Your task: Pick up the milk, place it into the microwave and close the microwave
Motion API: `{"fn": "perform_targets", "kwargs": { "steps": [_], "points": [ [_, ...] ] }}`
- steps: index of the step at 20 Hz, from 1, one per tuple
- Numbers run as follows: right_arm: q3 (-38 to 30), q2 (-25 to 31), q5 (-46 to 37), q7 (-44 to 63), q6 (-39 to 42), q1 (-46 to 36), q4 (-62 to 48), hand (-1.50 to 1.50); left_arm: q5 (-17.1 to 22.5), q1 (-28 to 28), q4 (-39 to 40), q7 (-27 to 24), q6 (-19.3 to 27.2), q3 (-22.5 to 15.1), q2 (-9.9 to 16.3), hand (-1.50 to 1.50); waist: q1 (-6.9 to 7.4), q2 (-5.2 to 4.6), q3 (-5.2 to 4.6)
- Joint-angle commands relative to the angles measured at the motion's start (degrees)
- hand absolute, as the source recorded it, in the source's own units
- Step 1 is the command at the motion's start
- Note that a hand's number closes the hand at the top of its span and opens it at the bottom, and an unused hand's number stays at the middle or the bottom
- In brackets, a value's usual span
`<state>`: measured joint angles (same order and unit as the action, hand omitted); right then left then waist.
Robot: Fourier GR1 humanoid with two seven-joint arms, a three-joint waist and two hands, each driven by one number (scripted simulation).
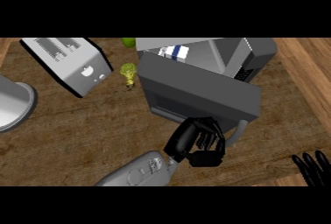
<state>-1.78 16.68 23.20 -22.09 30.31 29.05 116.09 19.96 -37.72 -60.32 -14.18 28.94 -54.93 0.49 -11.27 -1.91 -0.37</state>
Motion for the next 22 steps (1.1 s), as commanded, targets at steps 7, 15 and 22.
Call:
{"fn": "perform_targets", "kwargs": {
  "steps": [7, 15, 22],
  "points": [
    [-0.39, 1.48, 4.04, 5.15, -1.63, -0.03, 4.52, -1.5, 9.48, -10.22, 7.02, -1.92, 3.71, 2.85, -0.48, 1.5, -2.21, -0.96, 0.09],
    [-0.6, 1.87, 5.45, 7.21, -2.9, -0.82, 6.72, -1.5, 16.35, -15.01, 13.69, -5.69, 1.7, 6.79, -0.49, 1.5, -3.19, -1.84, 0.14],
    [-2.72, 3.08, 7.43, 8.35, -3.68, -2.28, 7.32, -1.5, 22.24, -18.47, 17.67, -7.03, -0.67, 9.51, -0.49, 1.5, -4.54, -2.41, 0.2]
  ]
}}
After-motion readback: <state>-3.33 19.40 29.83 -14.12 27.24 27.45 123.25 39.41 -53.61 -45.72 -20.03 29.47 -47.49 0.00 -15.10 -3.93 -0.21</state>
